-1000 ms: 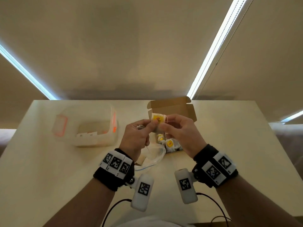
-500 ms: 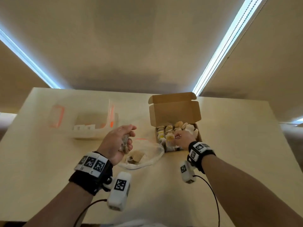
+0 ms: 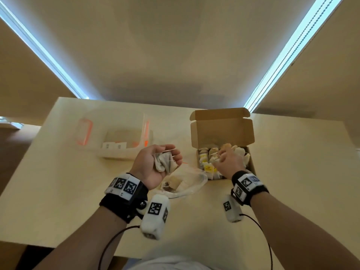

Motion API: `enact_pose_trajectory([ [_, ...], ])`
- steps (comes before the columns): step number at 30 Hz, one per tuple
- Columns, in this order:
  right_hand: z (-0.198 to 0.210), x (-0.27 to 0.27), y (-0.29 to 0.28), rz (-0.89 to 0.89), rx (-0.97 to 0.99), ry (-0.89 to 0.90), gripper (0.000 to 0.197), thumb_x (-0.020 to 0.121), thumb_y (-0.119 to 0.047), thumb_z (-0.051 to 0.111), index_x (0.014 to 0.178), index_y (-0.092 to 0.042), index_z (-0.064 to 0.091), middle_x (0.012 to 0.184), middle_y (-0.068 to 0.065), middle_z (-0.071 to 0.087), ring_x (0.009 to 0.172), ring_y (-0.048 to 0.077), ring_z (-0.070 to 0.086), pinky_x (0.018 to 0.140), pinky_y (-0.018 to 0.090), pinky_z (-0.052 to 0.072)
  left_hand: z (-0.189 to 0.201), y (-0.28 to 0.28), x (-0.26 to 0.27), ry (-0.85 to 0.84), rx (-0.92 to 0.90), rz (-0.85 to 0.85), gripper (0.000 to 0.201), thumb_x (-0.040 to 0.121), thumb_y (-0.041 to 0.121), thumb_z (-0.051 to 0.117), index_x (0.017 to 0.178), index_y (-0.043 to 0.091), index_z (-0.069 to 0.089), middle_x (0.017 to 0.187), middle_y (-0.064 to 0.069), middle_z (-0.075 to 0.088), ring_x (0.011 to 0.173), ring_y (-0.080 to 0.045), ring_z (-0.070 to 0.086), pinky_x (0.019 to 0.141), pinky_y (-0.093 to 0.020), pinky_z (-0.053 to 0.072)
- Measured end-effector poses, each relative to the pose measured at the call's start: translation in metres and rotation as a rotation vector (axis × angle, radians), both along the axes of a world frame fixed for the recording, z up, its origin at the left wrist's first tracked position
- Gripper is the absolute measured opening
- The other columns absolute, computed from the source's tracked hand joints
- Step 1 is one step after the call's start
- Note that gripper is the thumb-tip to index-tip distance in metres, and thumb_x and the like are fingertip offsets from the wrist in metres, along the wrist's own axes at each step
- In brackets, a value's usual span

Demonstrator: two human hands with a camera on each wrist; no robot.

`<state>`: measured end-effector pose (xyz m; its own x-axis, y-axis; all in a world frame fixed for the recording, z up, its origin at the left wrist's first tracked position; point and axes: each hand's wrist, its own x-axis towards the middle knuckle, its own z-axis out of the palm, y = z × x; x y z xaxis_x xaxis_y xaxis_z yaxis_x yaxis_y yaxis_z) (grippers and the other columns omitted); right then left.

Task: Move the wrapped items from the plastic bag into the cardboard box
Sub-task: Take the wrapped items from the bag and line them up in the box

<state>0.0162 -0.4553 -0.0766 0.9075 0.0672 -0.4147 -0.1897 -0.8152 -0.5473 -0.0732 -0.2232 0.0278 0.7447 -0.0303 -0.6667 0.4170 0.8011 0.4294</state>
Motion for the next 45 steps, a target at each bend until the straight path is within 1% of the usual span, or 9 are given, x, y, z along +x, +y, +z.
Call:
enact_pose_trajectory([
  [5,0.084,-0.029,0.025,0.055,0.357,-0.321,0.012,0.086,-0.024,0.074,0.09,-0.02,0.063,0.078,-0.012,0.064,0.071,-0.002,0.06,0.061,0.005,0.045,-0.002,-0.007,0.006,-0.042,-0.009,0.055,0.035,0.085,-0.006,0.027,0.103,-0.005,0.057,0.102,-0.027,0.064,0.096,-0.041,0.066,0.087,-0.047,0.055],
  [9,0.107,-0.058,0.057,0.132,0.374,-0.163,0.032,0.079,-0.054,0.074,0.091,-0.025,0.068,0.078,-0.012,0.069,0.072,-0.003,0.065,0.065,0.014,0.053,0.001,-0.012,0.01,-0.087,-0.028,0.074,0.038,0.088,-0.006,0.027,0.111,-0.003,0.056,0.116,-0.027,0.063,0.11,-0.039,0.064,0.097,-0.046,0.05],
  [16,0.102,-0.074,0.077,-0.067,0.632,-0.059,0.012,0.083,-0.027,0.077,0.082,-0.018,0.071,0.074,0.006,0.072,0.065,0.011,0.061,0.06,0.027,0.049,0.005,-0.012,0.006,-0.193,-0.016,0.021,0.033,0.105,0.017,0.031,0.116,0.002,0.058,0.124,-0.021,0.064,0.119,-0.034,0.06,0.102,-0.047,0.045],
  [23,0.109,-0.062,0.058,-0.137,0.652,-0.293,0.011,0.081,-0.02,0.08,0.088,-0.019,0.071,0.078,-0.003,0.074,0.067,0.01,0.07,0.068,0.029,0.059,-0.001,-0.001,0.005,0.016,0.232,0.003,0.026,0.104,0.016,0.038,0.097,0.006,0.06,0.071,-0.003,0.05,0.051,-0.01,0.041,0.044,-0.019,0.036],
  [27,0.112,-0.056,0.052,0.107,0.555,-0.667,0.024,0.079,0.0,0.075,0.079,-0.024,0.072,0.093,-0.011,0.074,0.083,0.006,0.07,0.073,0.022,0.058,0.009,-0.006,0.0,-0.05,0.153,-0.299,0.044,0.097,0.049,0.05,0.084,0.008,0.058,0.067,-0.003,0.051,0.041,-0.009,0.03,0.04,-0.02,0.019],
  [30,0.112,-0.056,0.049,0.301,0.494,-0.827,0.021,0.078,0.008,0.072,0.083,-0.012,0.073,0.108,0.002,0.074,0.096,0.006,0.069,0.082,0.013,0.054,0.018,-0.013,-0.003,-0.191,0.288,-0.387,0.031,0.089,0.037,0.064,0.089,0.006,0.06,0.065,0.0,0.04,0.044,-0.008,0.023,0.04,-0.02,0.016],
  [33,0.111,-0.058,0.041,0.168,0.587,-0.68,0.03,0.083,0.011,0.061,0.103,-0.011,0.069,0.117,0.0,0.071,0.103,0.008,0.068,0.084,0.019,0.056,0.02,-0.017,-0.002,-0.266,0.468,-0.317,0.013,0.09,0.015,0.065,0.093,0.002,0.064,0.062,0.001,0.046,0.046,-0.009,0.023,0.04,-0.02,0.019],
  [37,0.115,-0.066,0.041,-0.303,1.131,0.084,0.025,0.092,-0.005,0.061,0.117,-0.009,0.063,0.11,0.01,0.071,0.099,0.022,0.068,0.08,0.035,0.056,0.018,-0.021,0.0,-0.263,0.561,-0.267,0.01,0.09,0.011,0.066,0.094,0.001,0.067,0.059,0.002,0.054,0.046,-0.011,0.022,0.043,-0.024,0.018],
  [45,0.064,-0.023,0.011,-0.26,0.554,-0.073,0.01,0.087,-0.024,0.074,0.091,-0.015,0.071,0.078,-0.001,0.07,0.074,0.021,0.065,0.07,0.036,0.053,0.005,-0.025,0.012,0.005,0.723,-0.343,0.026,0.097,0.033,0.059,0.099,0.007,0.059,0.078,-0.005,0.053,0.048,-0.011,0.031,0.042,-0.023,0.027],
])
